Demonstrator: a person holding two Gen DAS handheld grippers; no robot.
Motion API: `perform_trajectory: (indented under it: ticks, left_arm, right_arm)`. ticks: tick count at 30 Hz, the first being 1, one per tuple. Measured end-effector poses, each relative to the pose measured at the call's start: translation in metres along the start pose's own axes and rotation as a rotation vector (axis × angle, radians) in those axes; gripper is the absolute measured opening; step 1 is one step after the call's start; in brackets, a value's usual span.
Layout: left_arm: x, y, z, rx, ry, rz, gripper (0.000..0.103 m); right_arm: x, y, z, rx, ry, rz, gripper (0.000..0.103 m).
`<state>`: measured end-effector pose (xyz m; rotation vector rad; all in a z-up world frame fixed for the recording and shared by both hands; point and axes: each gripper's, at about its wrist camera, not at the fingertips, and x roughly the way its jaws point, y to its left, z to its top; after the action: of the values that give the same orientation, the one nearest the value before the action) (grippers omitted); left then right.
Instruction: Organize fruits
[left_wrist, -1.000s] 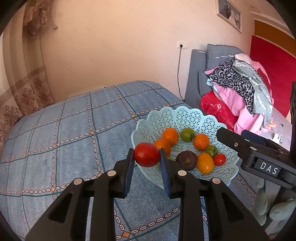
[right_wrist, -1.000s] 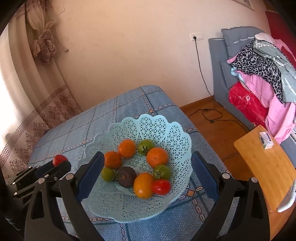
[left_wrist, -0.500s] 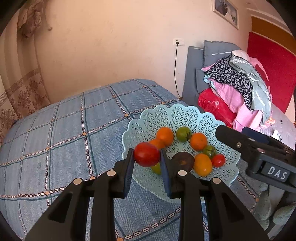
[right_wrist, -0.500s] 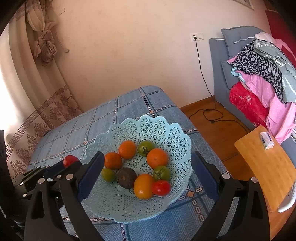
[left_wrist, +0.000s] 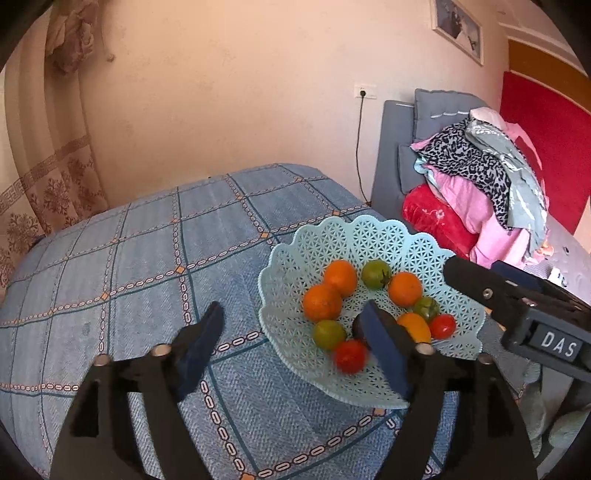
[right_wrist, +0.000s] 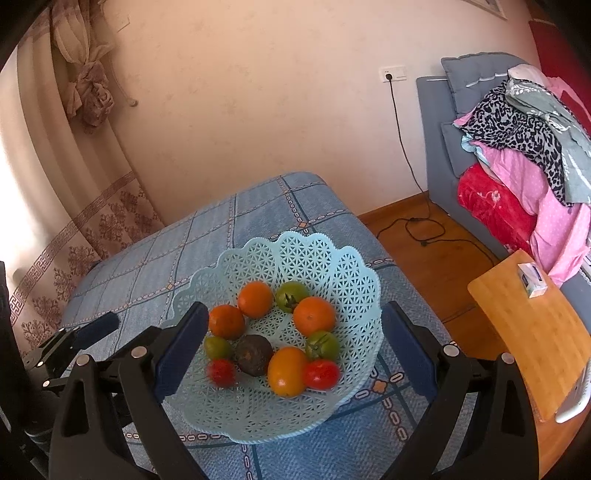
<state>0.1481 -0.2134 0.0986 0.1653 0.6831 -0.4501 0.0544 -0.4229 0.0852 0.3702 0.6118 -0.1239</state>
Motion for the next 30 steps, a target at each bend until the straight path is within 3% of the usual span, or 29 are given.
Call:
perform_trajectory:
  ticks: [5, 15, 20, 23, 30]
  left_arm:
    - [-0.001, 0.006, -0.001, -0.012, 0.001, 0.027, 0.09]
    - [-0.012, 0.012, -0.005, 0.008, -0.024, 0.108, 0.09]
    - [-0.029, 0.014, -0.005, 0.011, -0.059, 0.134, 0.091]
    - [-0.043, 0.014, -0.005, 0.023, -0.097, 0.162, 0.097]
    - [-0.063, 0.011, -0.008, 0.036, -0.142, 0.189, 0.098]
  right_arm:
    - [-0.001, -0.001, 0.002, 0.002, 0.003, -0.01, 0.096]
    - [-0.011, -0.003, 0.006, 0.002, 0.001, -0.015, 0.096]
    - [-0.033, -0.002, 0.014, 0.001, -0.043, -0.001, 0.096]
    - [-0.047, -0.003, 0.016, -0.01, -0.07, -0.006, 0.098]
    - [-0.066, 0.006, -0.006, -0.089, -0.08, 0.006, 0.099]
